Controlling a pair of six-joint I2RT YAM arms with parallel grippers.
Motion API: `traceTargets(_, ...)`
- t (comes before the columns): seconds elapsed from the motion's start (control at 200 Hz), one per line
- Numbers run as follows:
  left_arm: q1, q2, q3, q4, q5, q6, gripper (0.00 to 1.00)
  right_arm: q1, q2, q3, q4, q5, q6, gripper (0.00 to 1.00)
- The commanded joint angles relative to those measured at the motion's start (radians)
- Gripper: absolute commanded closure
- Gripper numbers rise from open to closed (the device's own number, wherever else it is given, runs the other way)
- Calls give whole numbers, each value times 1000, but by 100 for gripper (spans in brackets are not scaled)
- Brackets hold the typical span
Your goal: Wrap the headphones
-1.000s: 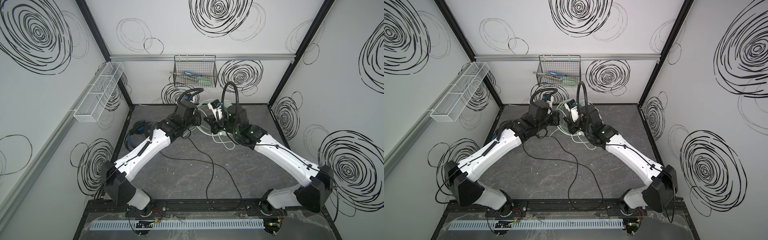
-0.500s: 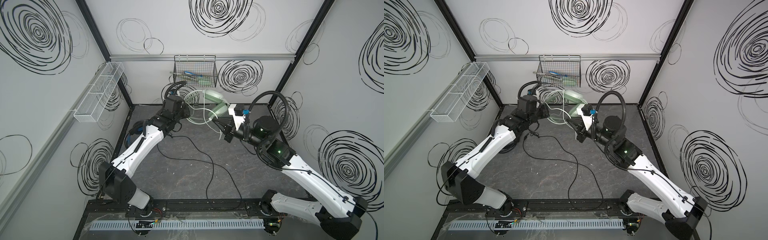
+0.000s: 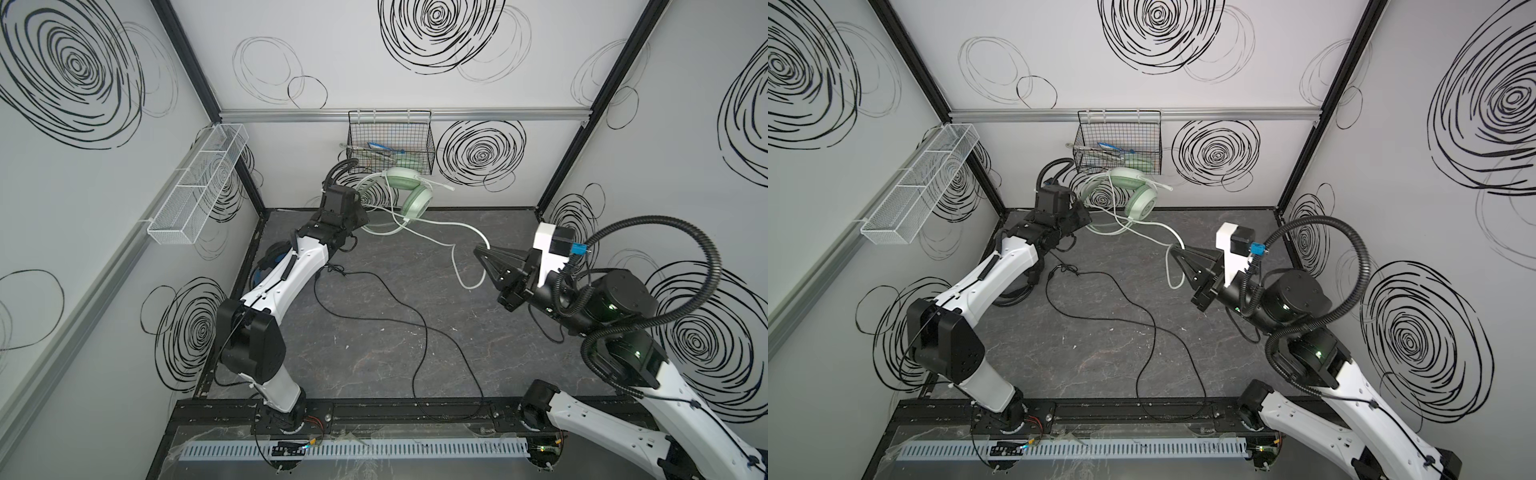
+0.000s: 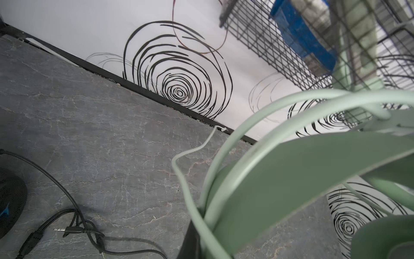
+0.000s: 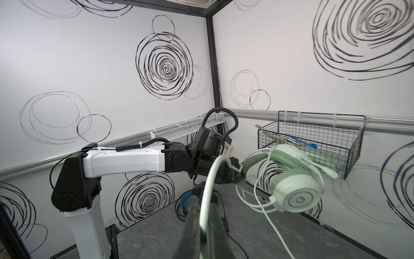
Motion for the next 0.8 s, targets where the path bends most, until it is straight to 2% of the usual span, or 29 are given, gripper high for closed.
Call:
traceTargets(0.0,36,-4,31,223,24,-103,100,3,-95,-24,-111,118,107,100)
traceTargets(0.15,57,-11,29,232,-47,-93,100,3,-134,50,-305,226,89,100)
traceTargets(0.255,81,-18,21,244,-92,-114,100,0,-174,51,-338,259,92,100)
traceTargets(0.555,162,-29,-6,349,-6,-254,100,-24,-288,12,-503,294,148,100)
traceTargets(0.705,171,-30,52,339,-44,-237,100,-35,-352,69,-598,454,193,100)
traceTargets(0.795,193,-35,57,346,-45,-238,100,-36,-362,100,-630,549,178,100)
